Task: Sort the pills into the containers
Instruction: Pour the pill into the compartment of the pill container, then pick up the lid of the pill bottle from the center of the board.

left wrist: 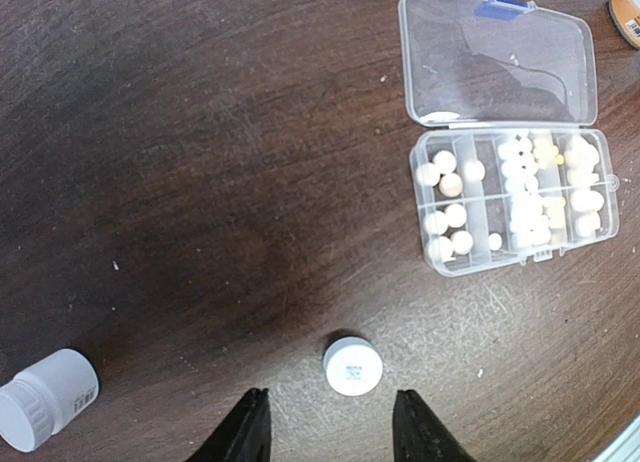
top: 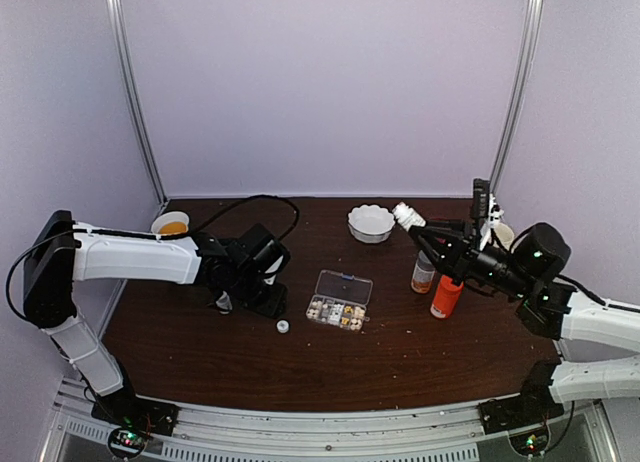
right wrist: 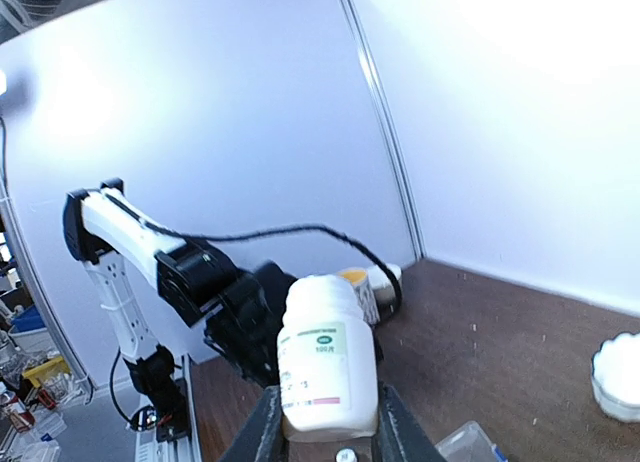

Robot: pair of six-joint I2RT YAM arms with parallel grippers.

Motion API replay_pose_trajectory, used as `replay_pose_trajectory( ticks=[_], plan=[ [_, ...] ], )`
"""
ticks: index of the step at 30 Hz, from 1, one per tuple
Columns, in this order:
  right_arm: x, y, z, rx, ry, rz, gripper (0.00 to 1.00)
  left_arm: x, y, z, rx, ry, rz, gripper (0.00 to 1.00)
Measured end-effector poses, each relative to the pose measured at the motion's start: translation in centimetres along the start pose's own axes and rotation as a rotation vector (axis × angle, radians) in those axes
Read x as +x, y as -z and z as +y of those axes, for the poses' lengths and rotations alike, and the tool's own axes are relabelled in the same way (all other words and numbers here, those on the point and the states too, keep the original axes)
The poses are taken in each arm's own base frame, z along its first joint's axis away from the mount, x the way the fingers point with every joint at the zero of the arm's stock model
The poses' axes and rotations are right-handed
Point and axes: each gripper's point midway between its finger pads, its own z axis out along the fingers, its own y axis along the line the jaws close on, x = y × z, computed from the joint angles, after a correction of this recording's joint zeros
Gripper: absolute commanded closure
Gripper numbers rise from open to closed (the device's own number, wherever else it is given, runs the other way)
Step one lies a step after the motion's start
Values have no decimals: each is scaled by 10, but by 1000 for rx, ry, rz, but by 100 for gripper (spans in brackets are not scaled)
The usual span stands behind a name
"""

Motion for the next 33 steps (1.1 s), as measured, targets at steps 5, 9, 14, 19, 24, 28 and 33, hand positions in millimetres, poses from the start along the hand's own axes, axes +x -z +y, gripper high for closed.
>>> replay_pose_trajectory(
  ticks=[5, 9, 14, 19, 24, 28, 33],
  plan=[
    [-68, 20, 43, -128, 110, -186, 100, 3, 0, 2, -8, -2, 12, 55],
    [-118, 37, 94, -323, 195, -301, 100, 4, 0, 2, -9, -2, 16, 55],
    [-152, 59, 127, -426, 279, -391, 100, 4, 0, 2, -9, -2, 15, 54],
    [-169, 76, 110, -286, 285, -525, 100, 4, 0, 2, -9, -2, 15, 54],
    [-165, 57, 129, -434, 272, -476, 100, 4, 0, 2, -9, -2, 16, 54],
    [-163, 57, 106, -293, 244, -490, 100, 4, -1, 2, -9, -2, 18, 54],
    [-159, 68, 131, -435, 291, -493, 100, 8, -4, 3, -15, -3, 30, 54]
  ],
)
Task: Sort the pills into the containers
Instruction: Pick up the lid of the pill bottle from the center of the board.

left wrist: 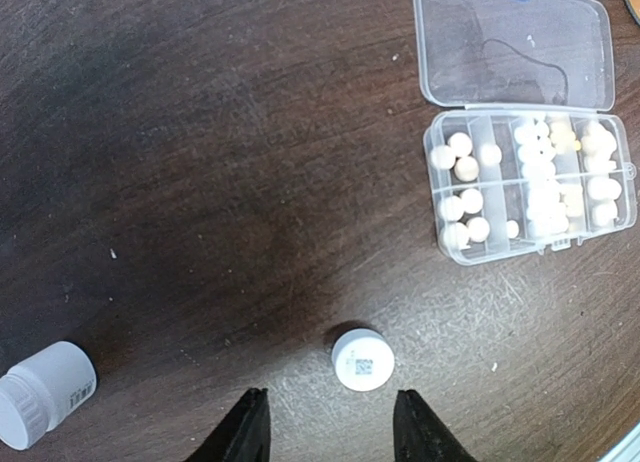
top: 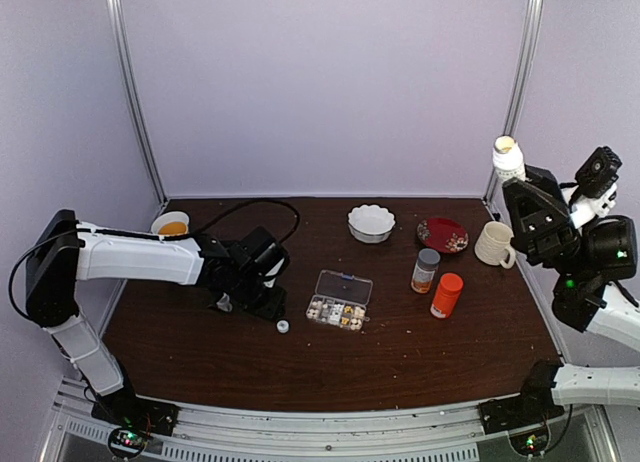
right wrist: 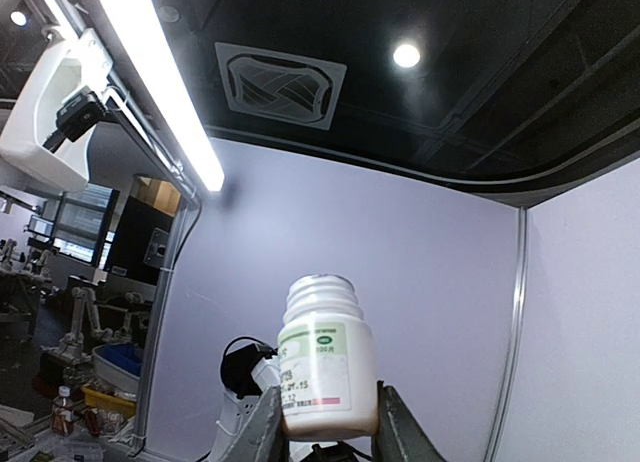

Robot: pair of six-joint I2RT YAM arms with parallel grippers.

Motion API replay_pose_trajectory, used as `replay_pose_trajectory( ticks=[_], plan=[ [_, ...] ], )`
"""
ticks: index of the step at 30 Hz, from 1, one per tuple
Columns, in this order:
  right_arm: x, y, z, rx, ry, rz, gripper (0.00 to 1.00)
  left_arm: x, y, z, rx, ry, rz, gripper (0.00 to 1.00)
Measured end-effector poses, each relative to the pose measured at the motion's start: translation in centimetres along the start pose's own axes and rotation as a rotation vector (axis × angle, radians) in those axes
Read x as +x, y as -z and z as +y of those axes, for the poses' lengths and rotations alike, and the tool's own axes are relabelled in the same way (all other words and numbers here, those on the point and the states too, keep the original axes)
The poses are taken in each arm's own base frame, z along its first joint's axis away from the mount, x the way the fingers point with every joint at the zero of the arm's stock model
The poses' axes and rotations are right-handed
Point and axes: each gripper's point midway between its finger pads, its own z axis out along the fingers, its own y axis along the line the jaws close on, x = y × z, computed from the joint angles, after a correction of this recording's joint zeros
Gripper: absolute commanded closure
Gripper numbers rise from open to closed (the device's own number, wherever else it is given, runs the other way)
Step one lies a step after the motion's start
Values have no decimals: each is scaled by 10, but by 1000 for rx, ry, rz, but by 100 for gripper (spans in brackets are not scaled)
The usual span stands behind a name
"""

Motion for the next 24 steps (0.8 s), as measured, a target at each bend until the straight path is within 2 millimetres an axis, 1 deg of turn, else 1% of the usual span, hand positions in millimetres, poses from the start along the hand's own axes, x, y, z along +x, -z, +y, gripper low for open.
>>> replay_pose_trajectory(
  ticks=[2, 6, 8, 14, 19, 22, 24],
  plan=[
    [6, -7, 8, -78, -24, 32, 100, 1, -1, 0, -1, 0, 3, 54],
    [24, -7, 23, -197, -114, 89, 100, 2, -3, 0, -4, -1, 9, 54],
    [25, -5, 32, -253, -148, 102, 100, 3, -5, 1, -6, -2, 13, 54],
    [20, 3, 55, -371, -182, 117, 100, 5, -7, 1, -6, -3, 22, 54],
    [23, 8, 66, -433, -220, 145, 100, 6, -8, 0, -3, -3, 27, 52],
    [28, 10, 66, -431, -234, 156, 100, 7, -9, -1, 3, -3, 34, 49],
    [34, 13, 65, -416, -236, 172, 100, 8, -10, -1, 6, -4, 38, 46]
  ],
)
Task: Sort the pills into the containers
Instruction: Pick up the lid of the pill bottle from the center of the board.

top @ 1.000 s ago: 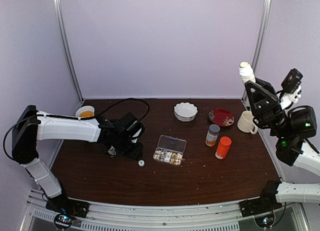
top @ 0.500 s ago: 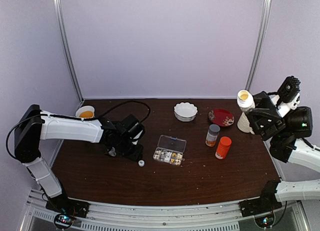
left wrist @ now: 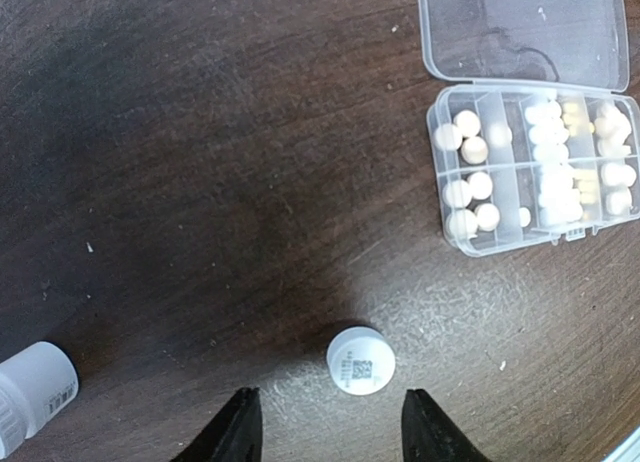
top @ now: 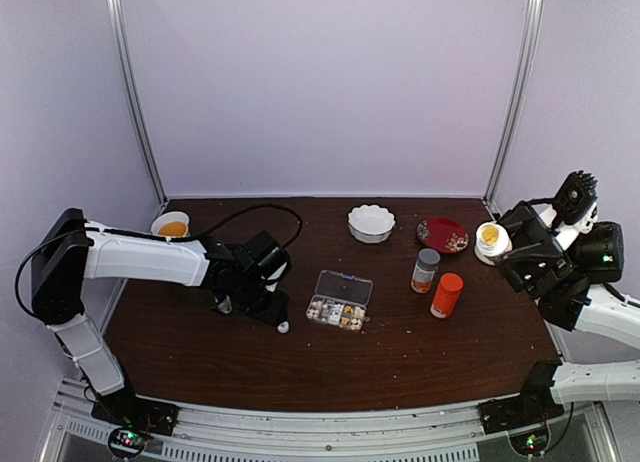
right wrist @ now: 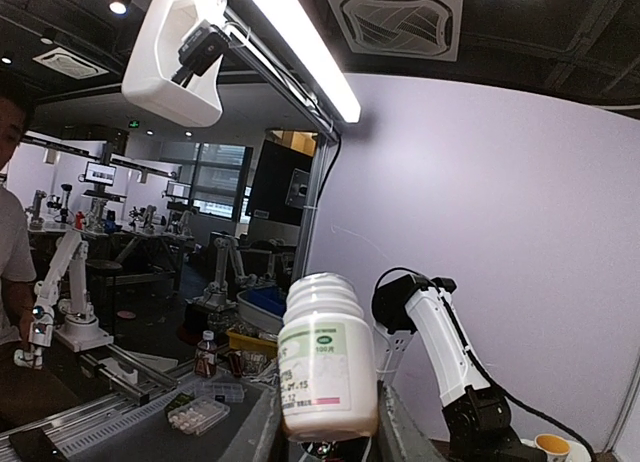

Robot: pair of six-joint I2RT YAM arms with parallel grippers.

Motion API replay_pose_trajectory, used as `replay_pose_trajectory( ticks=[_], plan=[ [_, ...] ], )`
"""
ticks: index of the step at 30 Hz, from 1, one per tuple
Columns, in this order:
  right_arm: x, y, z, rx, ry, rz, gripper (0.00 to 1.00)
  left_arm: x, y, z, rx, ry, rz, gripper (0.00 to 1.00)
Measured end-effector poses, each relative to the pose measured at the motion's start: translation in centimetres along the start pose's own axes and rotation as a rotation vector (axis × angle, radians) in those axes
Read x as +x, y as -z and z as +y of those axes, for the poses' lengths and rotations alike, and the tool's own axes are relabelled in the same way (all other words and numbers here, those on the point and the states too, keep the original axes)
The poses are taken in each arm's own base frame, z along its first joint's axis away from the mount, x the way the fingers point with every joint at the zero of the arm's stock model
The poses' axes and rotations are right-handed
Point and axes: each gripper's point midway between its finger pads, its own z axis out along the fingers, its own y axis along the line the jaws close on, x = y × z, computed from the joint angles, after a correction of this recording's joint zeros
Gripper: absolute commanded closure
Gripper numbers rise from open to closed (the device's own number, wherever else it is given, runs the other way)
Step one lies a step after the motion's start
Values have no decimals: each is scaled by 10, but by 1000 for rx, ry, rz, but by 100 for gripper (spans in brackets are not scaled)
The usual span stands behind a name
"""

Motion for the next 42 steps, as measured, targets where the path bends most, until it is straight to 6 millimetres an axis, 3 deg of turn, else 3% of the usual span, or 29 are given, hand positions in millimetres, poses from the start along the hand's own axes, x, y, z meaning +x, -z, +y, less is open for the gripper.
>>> replay_pose_trajectory(
  ticks=[7, 15, 24, 30, 37, 42],
  plan=[
    [27, 10, -6, 63, -28, 43, 100, 8, -12, 0, -2, -2, 39, 43],
    [43, 16, -14, 111, -54, 68, 100, 12, -24, -5, 13, -9, 83, 42],
    [51, 18, -19, 146, -63, 84, 100, 2, -24, -13, 15, -23, 80, 48],
    [52, 19, -21, 156, -70, 86, 100, 8, -32, -12, -42, -46, 123, 52],
    [52, 20, -23, 169, -62, 89, 100, 10, -30, -10, -75, -60, 136, 63],
    [53, 20, -24, 177, -64, 90, 100, 12, -32, -9, -82, -61, 144, 63]
  ],
)
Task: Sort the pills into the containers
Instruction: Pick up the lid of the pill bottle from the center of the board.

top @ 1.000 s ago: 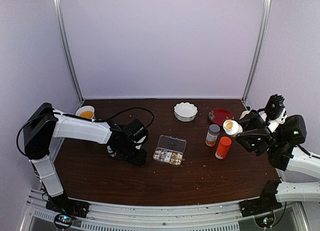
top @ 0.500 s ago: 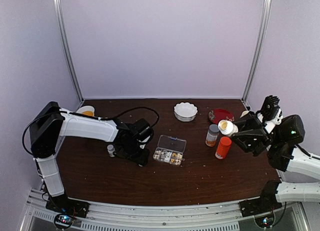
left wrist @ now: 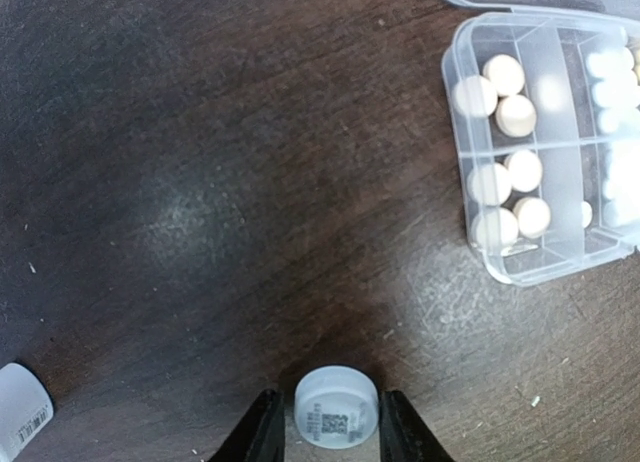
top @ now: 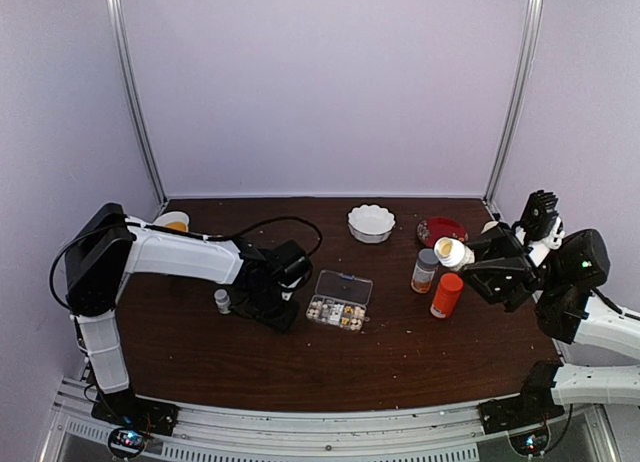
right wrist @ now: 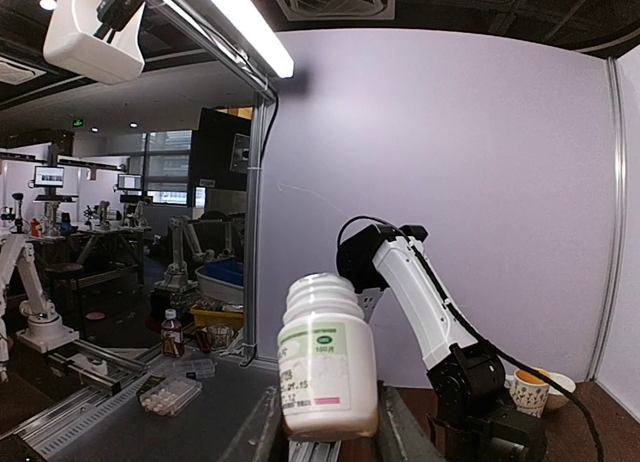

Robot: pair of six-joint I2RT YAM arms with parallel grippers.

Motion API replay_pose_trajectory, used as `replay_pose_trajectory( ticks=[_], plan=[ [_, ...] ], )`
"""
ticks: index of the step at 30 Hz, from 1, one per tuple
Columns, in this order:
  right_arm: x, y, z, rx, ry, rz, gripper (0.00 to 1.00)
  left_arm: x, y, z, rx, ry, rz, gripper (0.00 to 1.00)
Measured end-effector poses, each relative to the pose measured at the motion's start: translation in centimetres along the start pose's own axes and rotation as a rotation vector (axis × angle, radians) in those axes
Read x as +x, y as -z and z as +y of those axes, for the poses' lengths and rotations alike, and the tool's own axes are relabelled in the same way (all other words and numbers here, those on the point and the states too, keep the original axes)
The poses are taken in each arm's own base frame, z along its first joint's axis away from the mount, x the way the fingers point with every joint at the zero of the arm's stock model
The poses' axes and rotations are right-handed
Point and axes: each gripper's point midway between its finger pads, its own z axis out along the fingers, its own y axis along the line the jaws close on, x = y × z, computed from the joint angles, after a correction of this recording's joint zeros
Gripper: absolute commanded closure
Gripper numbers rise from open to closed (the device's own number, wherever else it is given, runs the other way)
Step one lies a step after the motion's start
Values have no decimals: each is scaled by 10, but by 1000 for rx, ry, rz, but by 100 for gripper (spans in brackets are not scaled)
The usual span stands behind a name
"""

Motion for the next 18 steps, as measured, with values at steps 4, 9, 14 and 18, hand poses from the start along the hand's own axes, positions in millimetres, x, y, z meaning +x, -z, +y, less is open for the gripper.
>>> replay_pose_trajectory(
  ticks=[4, 9, 14, 18],
  plan=[
    [0, 0, 0, 1, -1, 0, 100, 2, -5, 0, -2, -1, 13, 80],
    [1, 0, -1, 6, -4, 2, 100, 1, -5, -2, 3, -1, 12, 86],
    [4, 0, -3, 17, -2, 14, 100, 1, -1, -1, 3, -2, 11, 86],
    [14, 0, -10, 38, -9, 43, 100, -8, 25, -5, 41, 4, -40, 86]
  ],
)
